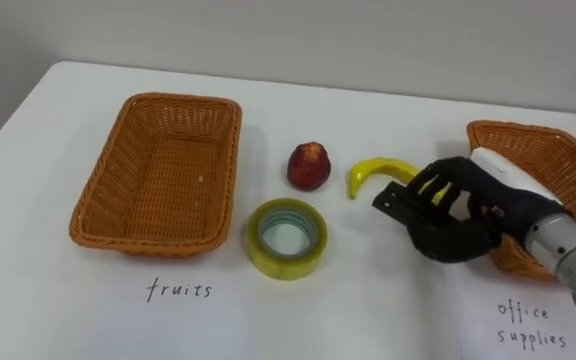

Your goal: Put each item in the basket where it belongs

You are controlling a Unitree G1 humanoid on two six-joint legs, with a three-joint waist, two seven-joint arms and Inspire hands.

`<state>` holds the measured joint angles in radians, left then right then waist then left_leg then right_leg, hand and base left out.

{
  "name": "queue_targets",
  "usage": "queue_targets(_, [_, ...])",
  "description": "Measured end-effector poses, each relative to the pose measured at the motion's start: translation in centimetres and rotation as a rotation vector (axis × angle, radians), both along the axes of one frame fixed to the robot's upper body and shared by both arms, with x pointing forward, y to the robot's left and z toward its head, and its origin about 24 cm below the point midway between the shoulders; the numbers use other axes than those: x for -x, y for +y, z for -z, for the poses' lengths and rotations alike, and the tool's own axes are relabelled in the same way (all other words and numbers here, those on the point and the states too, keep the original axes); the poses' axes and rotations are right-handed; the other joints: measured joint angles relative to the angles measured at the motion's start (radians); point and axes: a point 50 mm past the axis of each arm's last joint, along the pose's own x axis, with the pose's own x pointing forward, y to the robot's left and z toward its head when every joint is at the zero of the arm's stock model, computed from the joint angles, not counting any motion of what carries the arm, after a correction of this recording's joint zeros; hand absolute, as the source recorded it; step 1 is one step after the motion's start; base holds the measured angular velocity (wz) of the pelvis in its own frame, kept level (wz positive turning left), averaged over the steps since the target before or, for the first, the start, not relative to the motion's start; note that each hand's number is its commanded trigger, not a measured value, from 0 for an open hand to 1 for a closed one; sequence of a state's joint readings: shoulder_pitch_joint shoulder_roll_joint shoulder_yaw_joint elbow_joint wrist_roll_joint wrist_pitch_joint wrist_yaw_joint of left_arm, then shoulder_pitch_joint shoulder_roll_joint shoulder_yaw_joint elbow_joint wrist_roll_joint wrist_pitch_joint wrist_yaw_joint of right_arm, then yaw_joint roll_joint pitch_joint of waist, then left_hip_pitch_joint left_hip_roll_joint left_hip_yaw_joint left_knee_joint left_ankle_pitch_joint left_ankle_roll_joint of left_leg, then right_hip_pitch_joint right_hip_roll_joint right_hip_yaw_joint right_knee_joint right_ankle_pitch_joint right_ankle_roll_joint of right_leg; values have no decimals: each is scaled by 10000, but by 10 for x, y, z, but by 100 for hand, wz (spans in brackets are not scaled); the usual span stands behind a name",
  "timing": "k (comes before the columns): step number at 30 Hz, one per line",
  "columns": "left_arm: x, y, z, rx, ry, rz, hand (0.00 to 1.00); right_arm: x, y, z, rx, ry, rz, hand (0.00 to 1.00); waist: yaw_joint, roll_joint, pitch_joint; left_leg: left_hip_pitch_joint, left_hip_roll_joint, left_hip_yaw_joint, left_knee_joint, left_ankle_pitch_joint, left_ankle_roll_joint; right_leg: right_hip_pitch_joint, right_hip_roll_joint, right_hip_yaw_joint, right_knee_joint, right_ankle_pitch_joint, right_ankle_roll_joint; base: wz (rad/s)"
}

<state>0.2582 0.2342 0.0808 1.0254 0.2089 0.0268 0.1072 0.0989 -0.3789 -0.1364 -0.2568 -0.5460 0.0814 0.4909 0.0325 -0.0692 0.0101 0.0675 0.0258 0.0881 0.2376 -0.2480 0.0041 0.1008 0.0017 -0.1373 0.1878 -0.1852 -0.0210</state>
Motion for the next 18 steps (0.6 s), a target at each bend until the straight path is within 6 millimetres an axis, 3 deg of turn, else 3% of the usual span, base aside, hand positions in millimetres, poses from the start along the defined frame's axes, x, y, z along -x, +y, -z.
queue_targets(9, [5,-1,0,-132,-75,-420,0,-1,-11,-13,-795,-2030,1288,100,-53,-157,27,122,0,182,-93,7,10,28,6,199,-26,-15,19,-5])
queue_targets(16, [12,-2,2,-197,111,-574,0,-1,-21,-11,-1417,-2822,2203,100,-98,-355,-109,179,2,199,-150,7,11,10,17,223,-22,-15,21,-1])
queue_targets(18, [18,-3,2,-185,243,-617,0,-1,-26,-8,-1481,-2903,2585,100,-111,-348,-103,231,2,194,-168,7,11,37,15,223,-21,-15,21,0])
